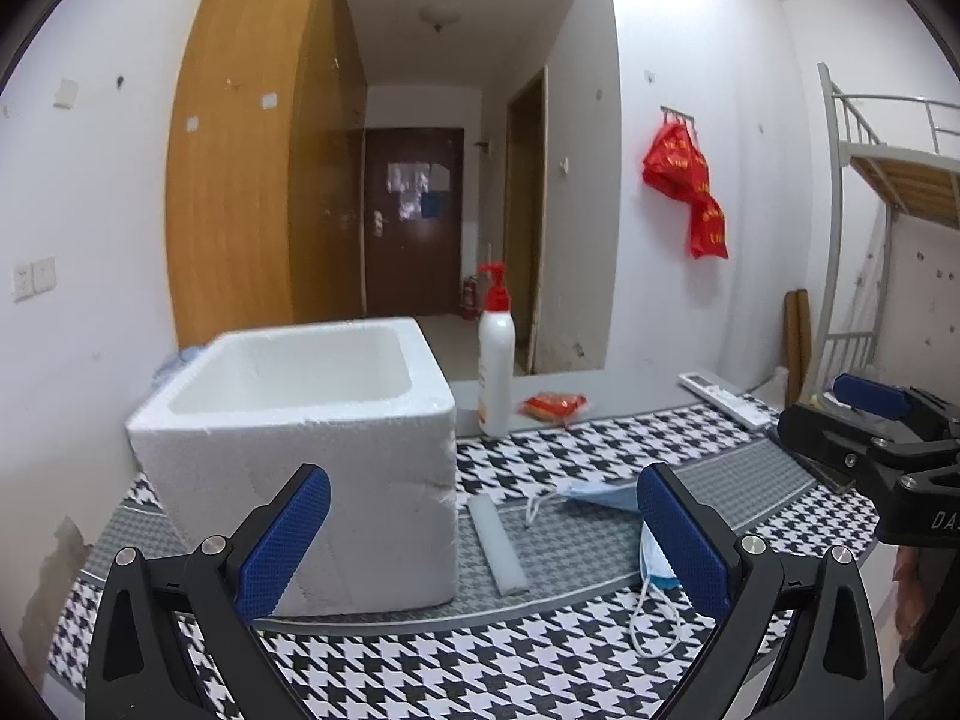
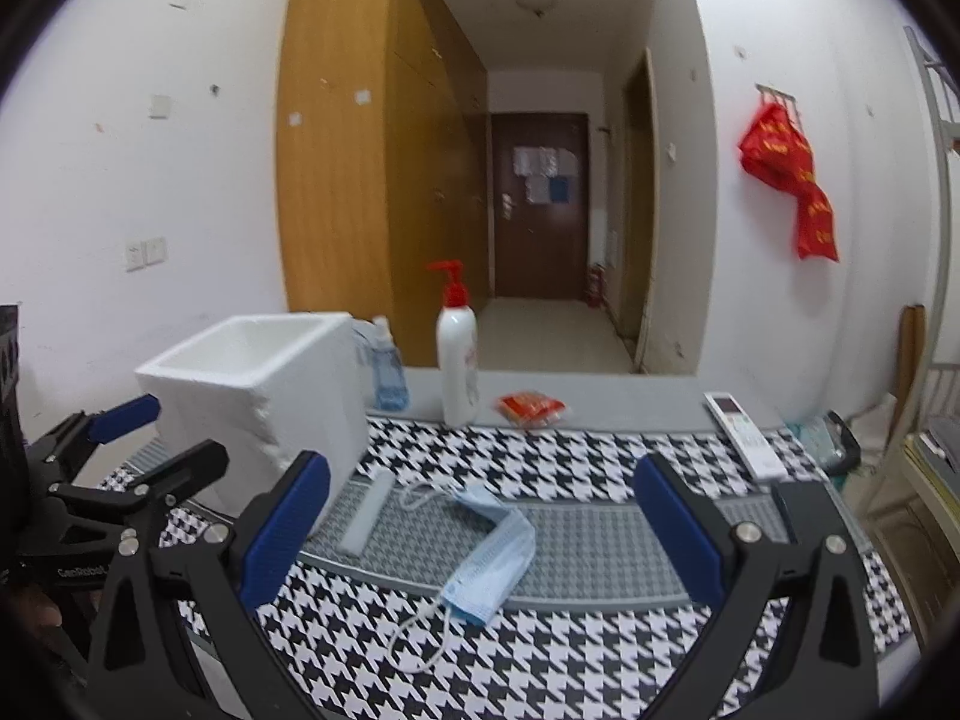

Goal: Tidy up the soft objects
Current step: 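Move the left tool to the white foam strip while the right tool approaches the blue face mask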

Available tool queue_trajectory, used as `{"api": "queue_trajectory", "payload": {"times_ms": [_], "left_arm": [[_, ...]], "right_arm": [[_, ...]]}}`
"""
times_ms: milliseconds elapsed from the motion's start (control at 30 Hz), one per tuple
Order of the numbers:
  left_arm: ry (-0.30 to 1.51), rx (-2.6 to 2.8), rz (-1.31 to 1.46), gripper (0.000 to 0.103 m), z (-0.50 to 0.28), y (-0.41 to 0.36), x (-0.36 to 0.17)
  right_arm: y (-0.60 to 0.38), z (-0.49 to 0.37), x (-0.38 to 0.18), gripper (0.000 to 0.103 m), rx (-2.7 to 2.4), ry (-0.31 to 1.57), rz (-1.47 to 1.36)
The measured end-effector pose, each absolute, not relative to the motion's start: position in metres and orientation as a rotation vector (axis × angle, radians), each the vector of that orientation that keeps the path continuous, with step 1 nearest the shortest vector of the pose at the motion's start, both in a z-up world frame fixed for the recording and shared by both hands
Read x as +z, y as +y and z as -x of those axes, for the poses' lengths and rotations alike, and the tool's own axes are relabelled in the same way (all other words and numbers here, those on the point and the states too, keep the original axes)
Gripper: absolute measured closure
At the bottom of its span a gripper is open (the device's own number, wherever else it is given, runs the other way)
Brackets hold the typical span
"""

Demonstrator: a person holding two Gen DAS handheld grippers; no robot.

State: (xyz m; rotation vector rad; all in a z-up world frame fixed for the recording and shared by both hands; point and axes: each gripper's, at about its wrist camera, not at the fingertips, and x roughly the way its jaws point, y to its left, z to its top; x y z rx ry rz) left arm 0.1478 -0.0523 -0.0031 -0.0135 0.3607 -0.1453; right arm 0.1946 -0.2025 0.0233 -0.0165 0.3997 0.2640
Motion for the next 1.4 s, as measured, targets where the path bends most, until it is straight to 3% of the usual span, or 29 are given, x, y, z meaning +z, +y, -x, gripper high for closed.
{"api": "queue_trajectory", "payload": {"times_ms": [1400], "left_arm": [[0.63,-0.25,0.089,0.001,-0.211,-0.088,-0.066]], "right_arm": [[-0.235,-0.239,-0.038,0.001,0.234,0.595,-0.004]]}}
